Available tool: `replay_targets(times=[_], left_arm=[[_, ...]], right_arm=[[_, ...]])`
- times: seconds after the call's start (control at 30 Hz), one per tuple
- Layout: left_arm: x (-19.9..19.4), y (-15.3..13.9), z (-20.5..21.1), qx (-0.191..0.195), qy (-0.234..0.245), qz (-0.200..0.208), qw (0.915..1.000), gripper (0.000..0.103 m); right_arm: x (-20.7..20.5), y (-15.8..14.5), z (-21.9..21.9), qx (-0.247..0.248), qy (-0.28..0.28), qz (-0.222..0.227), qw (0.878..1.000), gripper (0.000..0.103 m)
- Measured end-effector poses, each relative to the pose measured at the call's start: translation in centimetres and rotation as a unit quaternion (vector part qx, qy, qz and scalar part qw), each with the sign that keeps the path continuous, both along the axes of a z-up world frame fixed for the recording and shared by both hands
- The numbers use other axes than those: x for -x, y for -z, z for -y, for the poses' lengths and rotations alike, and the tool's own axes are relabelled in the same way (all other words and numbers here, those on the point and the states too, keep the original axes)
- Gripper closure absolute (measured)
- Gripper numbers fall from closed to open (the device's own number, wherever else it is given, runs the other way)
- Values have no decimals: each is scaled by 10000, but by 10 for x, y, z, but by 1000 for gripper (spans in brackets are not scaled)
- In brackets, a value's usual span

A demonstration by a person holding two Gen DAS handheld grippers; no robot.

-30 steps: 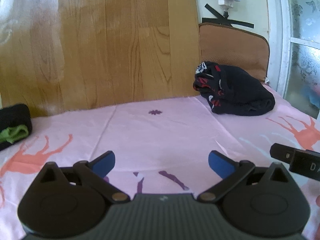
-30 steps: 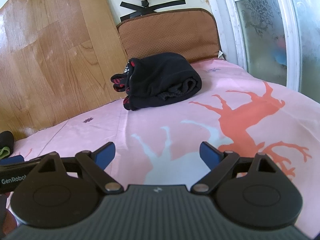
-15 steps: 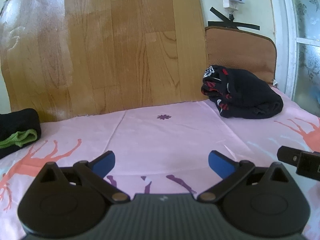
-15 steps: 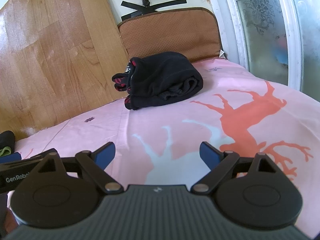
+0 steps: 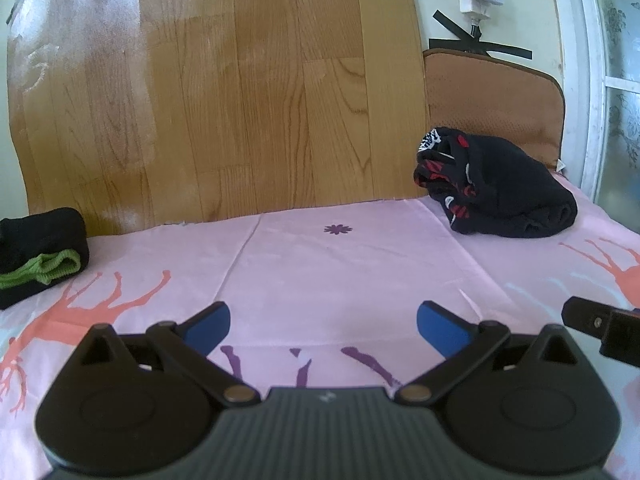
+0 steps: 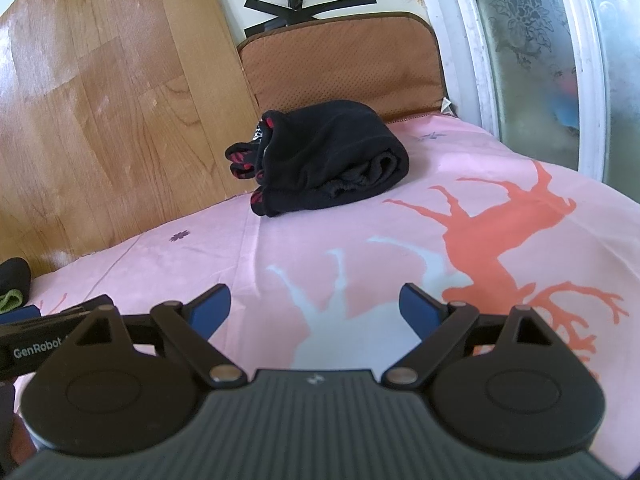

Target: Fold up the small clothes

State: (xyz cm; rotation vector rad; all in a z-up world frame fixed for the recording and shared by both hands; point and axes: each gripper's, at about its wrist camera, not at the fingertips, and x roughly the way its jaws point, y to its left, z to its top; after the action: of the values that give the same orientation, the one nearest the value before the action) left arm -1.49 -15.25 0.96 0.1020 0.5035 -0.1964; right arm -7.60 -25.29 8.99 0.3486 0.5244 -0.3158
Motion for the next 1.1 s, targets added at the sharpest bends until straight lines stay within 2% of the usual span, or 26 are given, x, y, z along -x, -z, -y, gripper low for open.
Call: replay_targets(times=[0.23,0.5,1.1], left_arm=[[0,1,1,7,109,-98,9999,0],[-3,2,1,141,381,-446,9982,0],[-1,2,2,131,459,-452,9978,0]], right_arm=[[0,0,1,-15,-4,19,10000,10],[0,0,2,-24,-10,29,10000,10],[0,0,3,-25,-16,41,10000,10]])
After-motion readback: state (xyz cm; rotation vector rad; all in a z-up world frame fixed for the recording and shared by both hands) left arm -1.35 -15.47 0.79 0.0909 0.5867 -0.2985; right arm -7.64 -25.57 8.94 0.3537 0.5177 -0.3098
